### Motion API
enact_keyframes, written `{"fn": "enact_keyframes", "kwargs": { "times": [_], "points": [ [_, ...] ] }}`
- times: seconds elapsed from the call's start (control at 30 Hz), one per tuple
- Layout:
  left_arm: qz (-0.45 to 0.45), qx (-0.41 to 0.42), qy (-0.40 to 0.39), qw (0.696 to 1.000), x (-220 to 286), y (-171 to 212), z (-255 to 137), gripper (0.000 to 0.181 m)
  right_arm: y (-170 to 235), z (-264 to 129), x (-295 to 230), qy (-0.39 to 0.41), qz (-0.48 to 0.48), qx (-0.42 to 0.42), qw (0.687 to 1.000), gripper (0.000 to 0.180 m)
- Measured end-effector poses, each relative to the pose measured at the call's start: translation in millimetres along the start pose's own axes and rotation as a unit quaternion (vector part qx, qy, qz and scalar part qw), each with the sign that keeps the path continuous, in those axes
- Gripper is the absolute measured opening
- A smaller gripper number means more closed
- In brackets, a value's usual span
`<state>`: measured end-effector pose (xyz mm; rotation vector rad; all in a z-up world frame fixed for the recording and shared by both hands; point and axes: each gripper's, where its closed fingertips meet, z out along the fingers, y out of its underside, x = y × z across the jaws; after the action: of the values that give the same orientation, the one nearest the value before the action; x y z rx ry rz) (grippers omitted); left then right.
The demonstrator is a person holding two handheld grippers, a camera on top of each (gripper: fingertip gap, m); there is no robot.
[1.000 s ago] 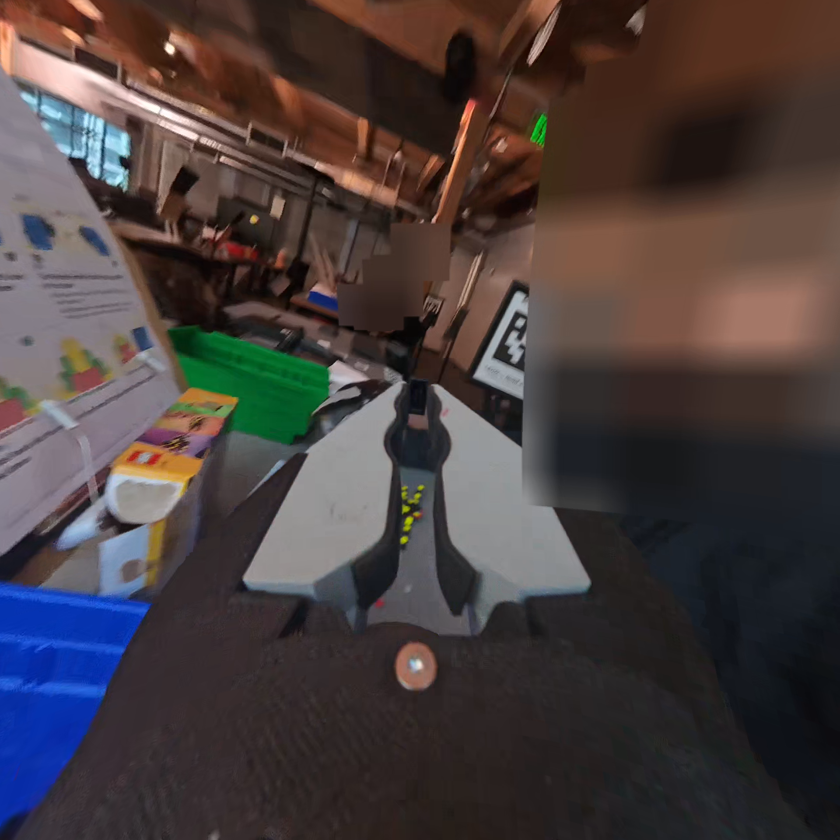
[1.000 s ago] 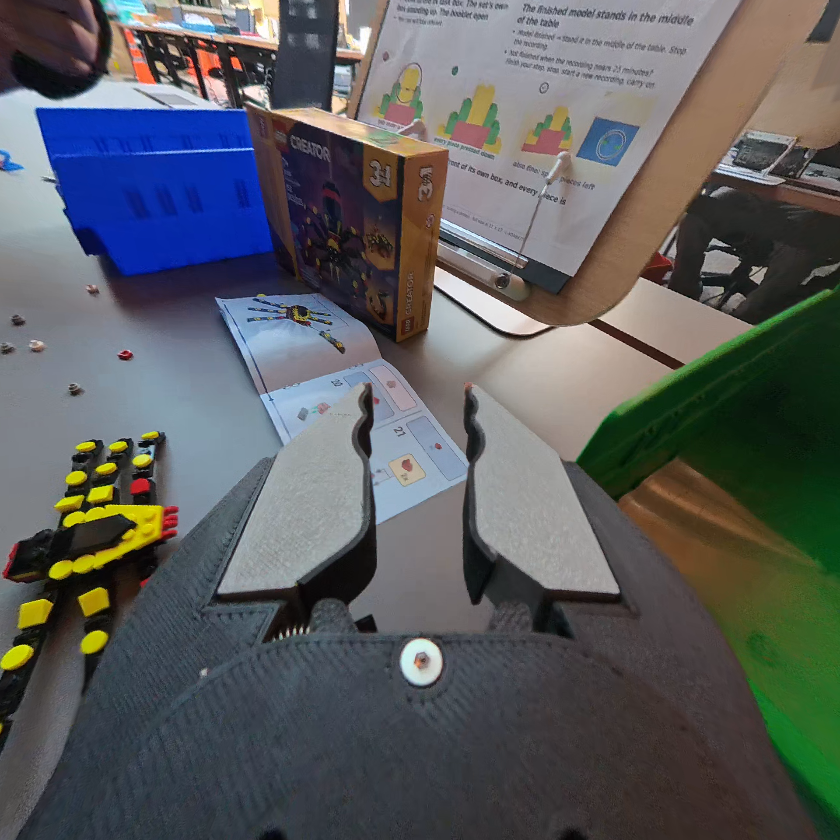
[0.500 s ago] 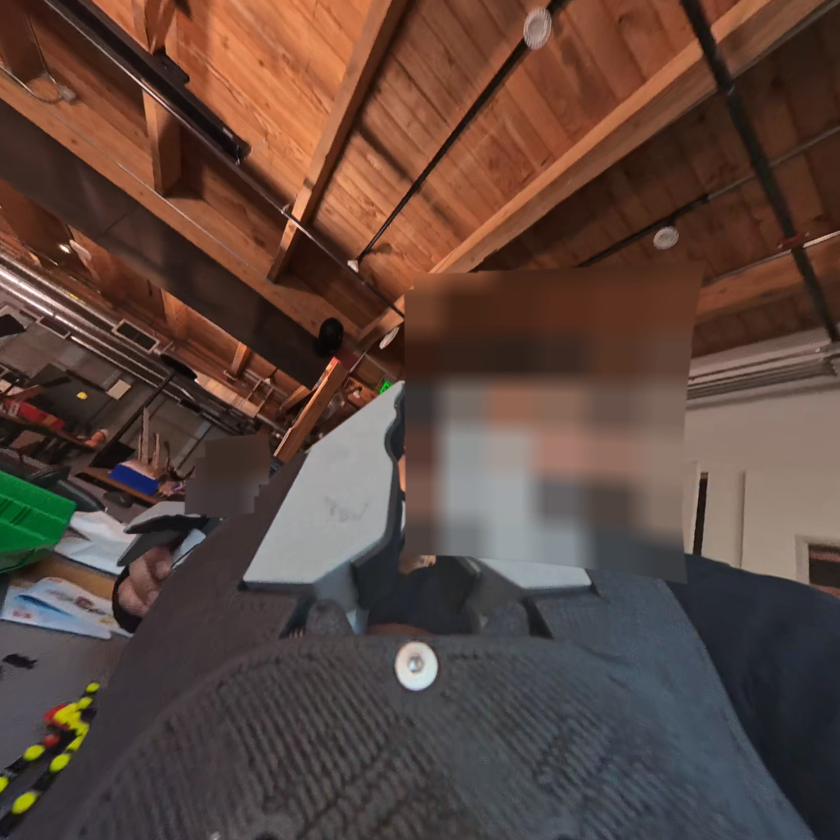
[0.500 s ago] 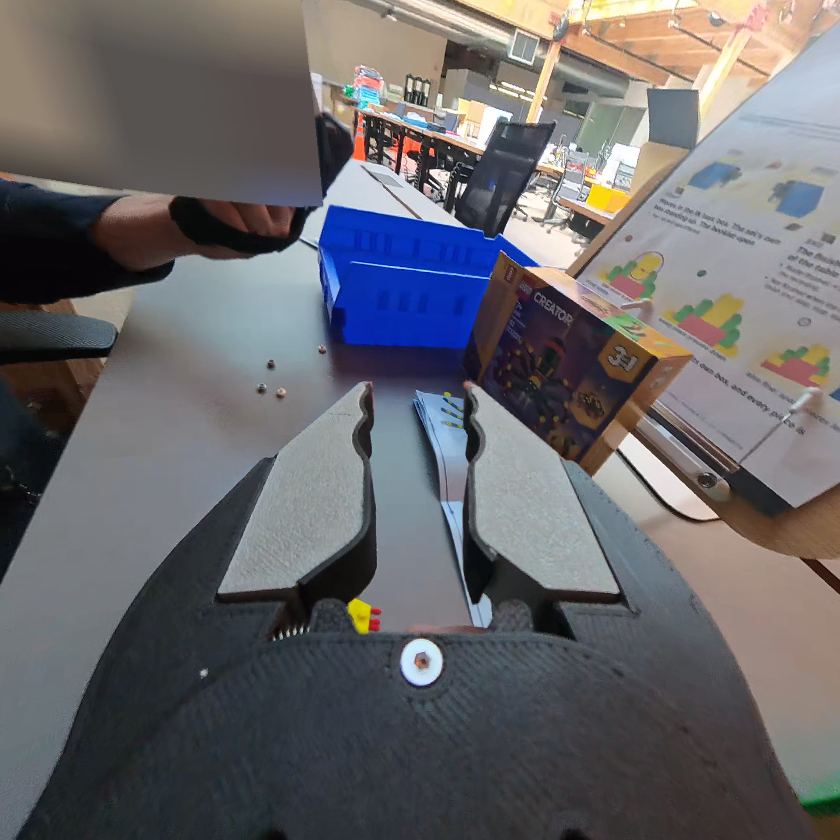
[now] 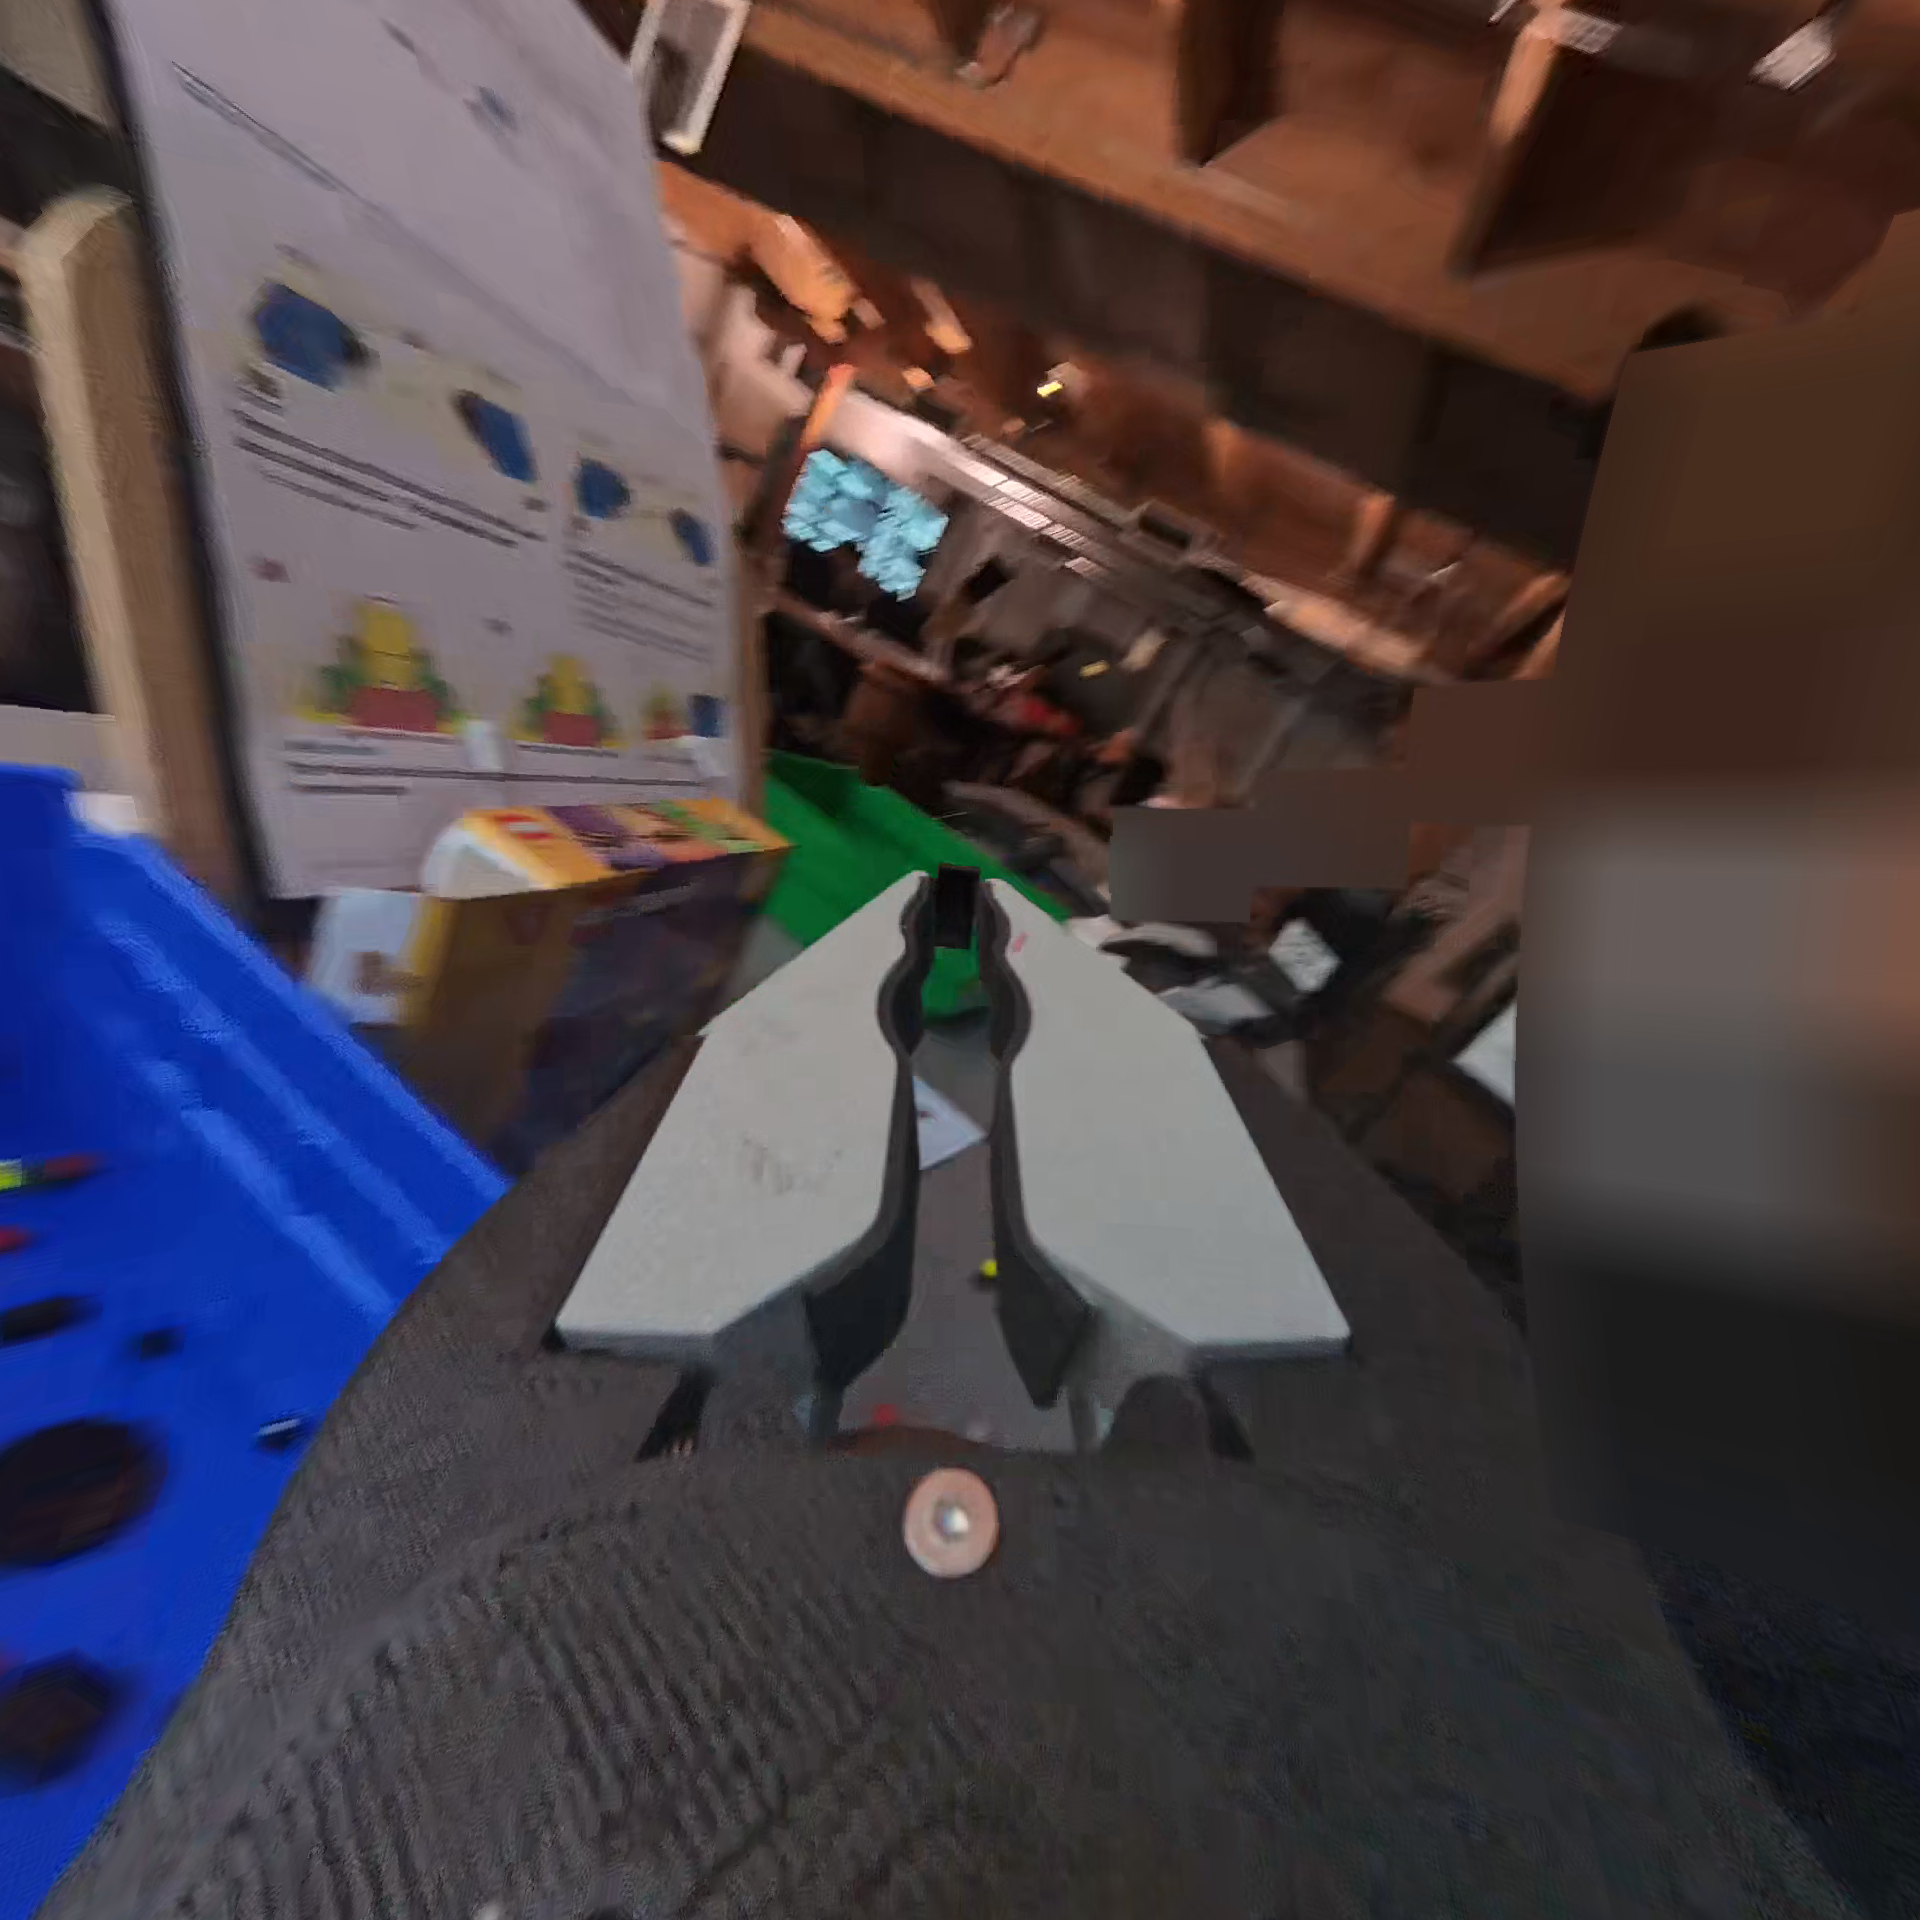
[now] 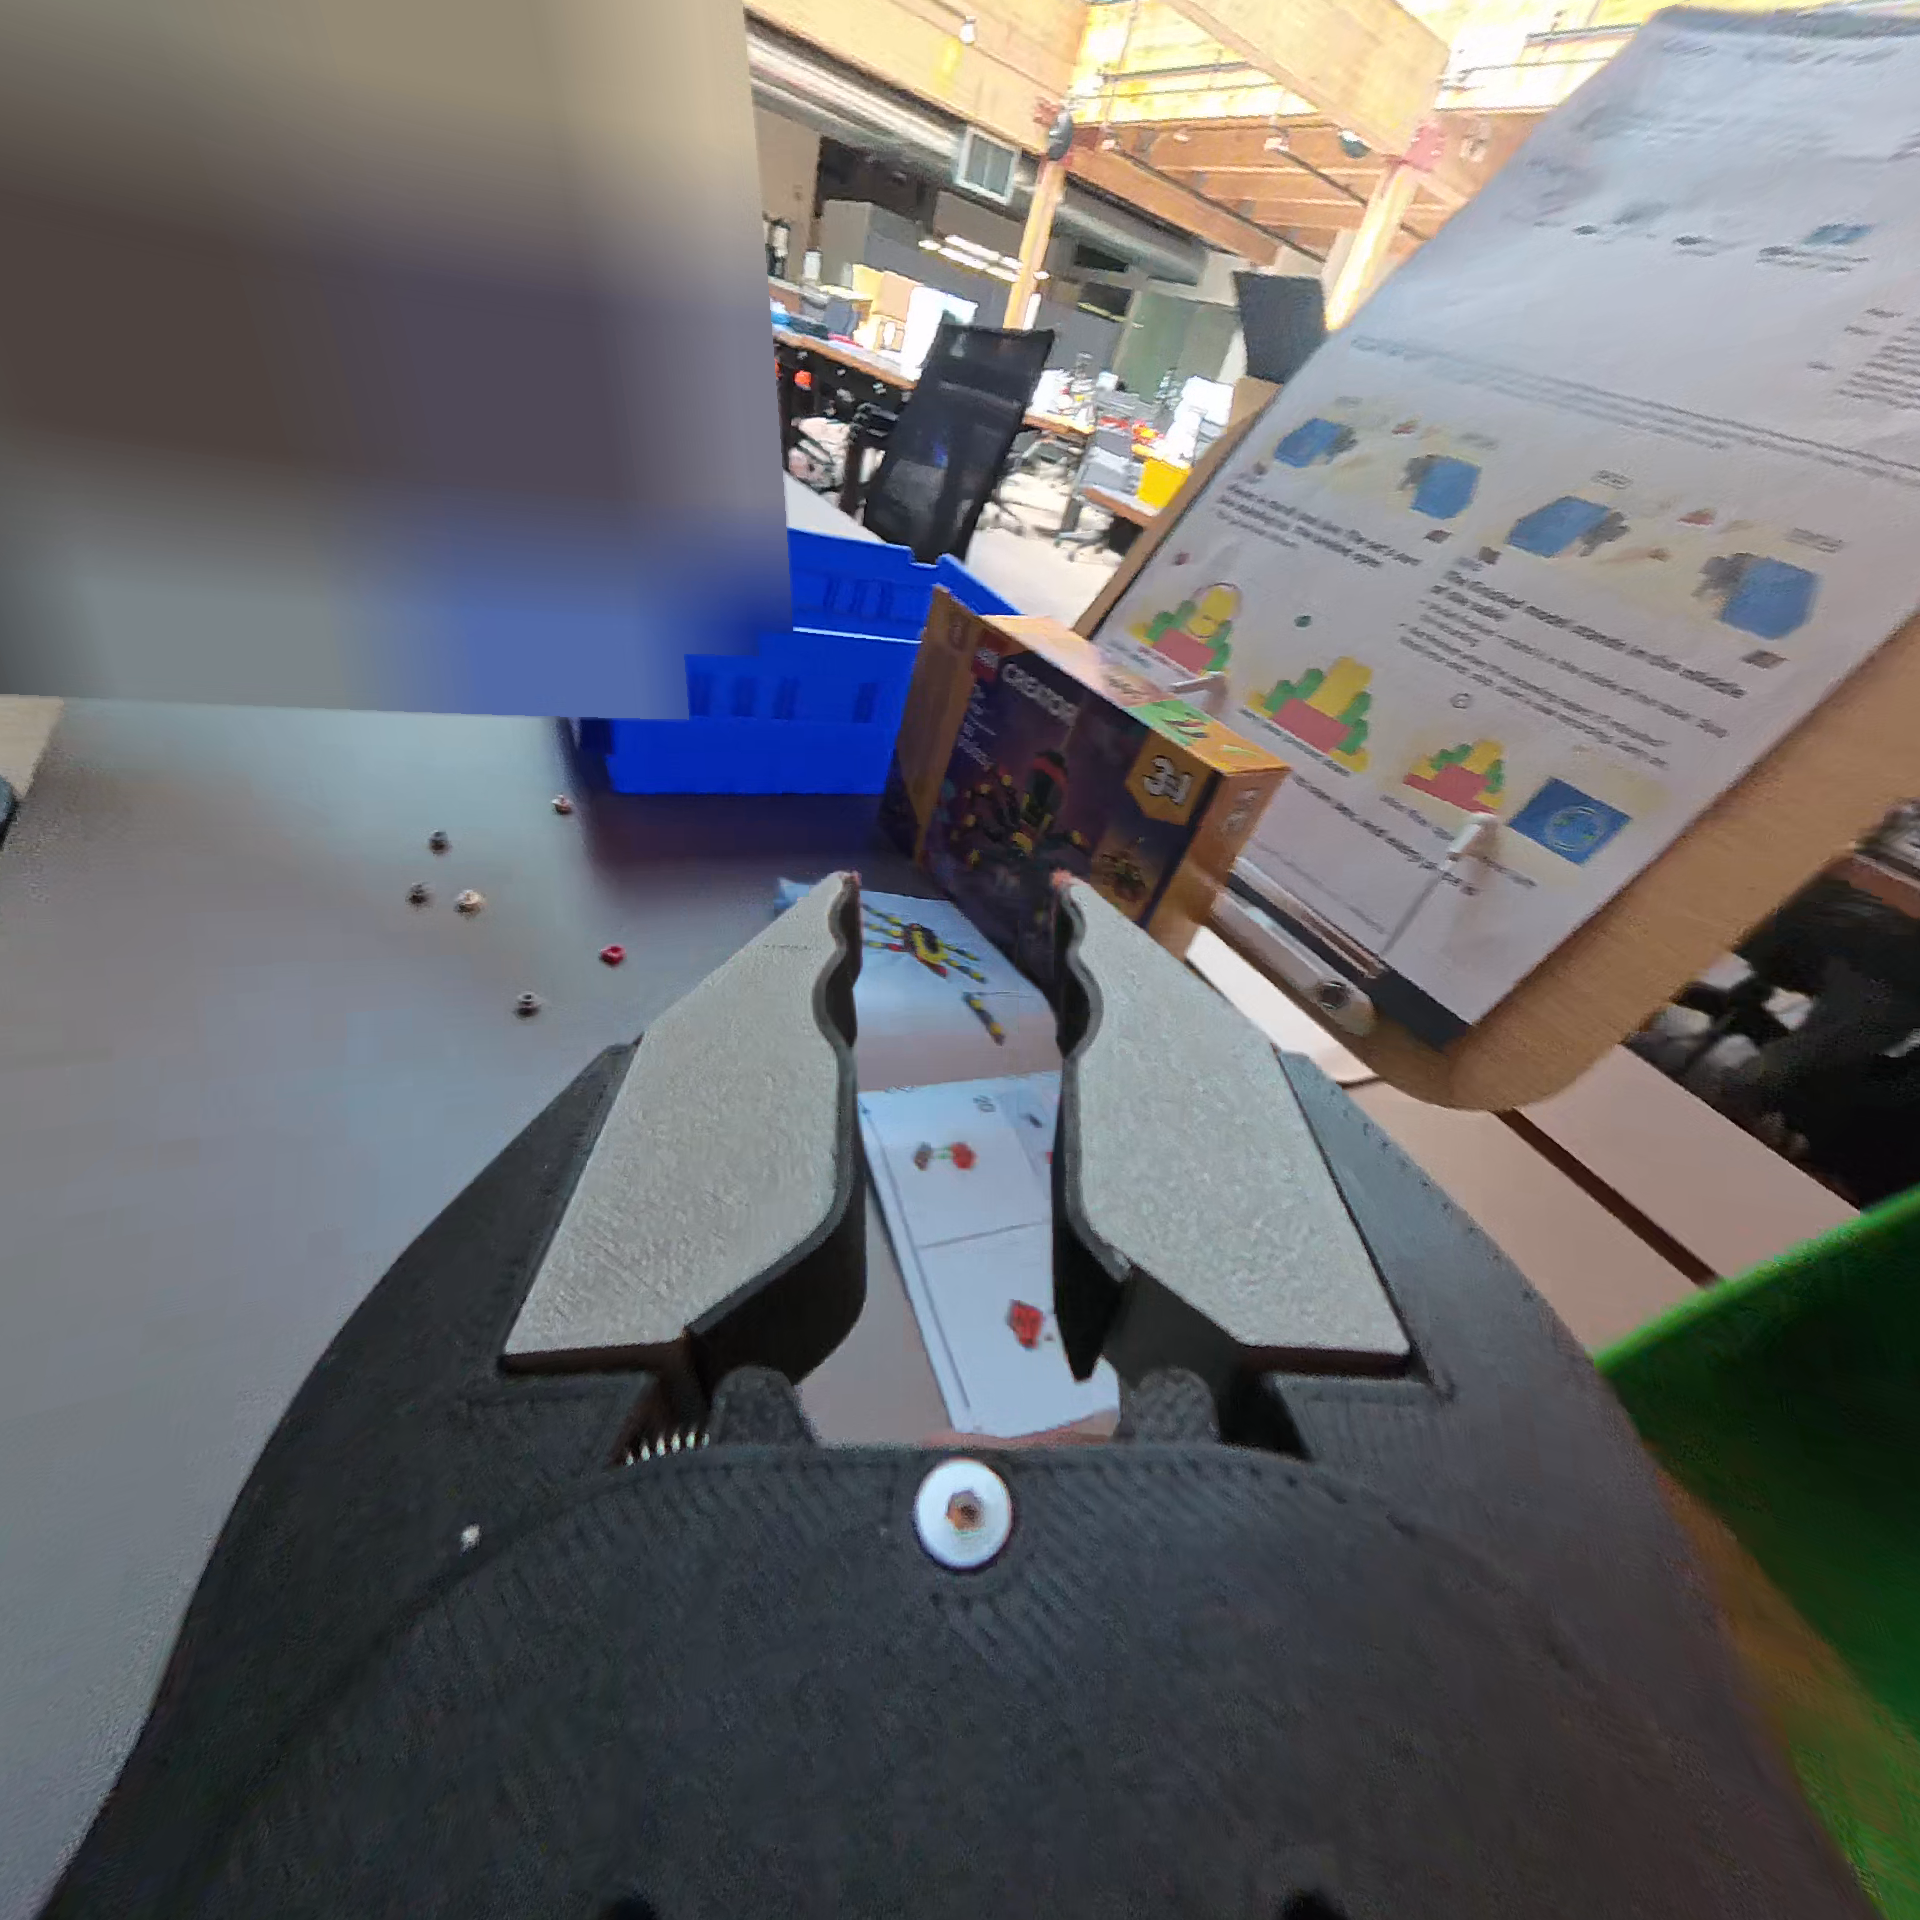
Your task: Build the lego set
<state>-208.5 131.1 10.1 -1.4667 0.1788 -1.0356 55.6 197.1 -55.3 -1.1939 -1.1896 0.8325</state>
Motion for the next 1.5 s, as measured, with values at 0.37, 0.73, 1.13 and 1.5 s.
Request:
{"fn": "enact_keyframes", "kwargs": {
  "times": [0.37,0.73,1.13,1.5],
  "points": [
    [0.144,-0.375,-0.259,0.878,-194.0,49.8,-18.3,0.005,19.9,-48.1,75.9,0.117,0.078,0.027,0.99,0.027],
    [0.164,-0.467,-0.213,0.843,-198.7,95.7,-14.6,0.005,43.1,-27.9,68.5,0.126,0.043,-0.033,0.991,0.026],
    [0.185,-0.421,-0.209,0.863,-191.6,42.2,-17.4,0.036,60.8,-29.4,81.1,0.176,0.015,-0.058,0.983,0.02],
    [0.256,-0.329,-0.276,0.866,-212.0,-56.5,-74.1,0.035,91.2,-54.1,114.5,0.291,0.023,-0.113,0.95,0.026]
  ]
}}
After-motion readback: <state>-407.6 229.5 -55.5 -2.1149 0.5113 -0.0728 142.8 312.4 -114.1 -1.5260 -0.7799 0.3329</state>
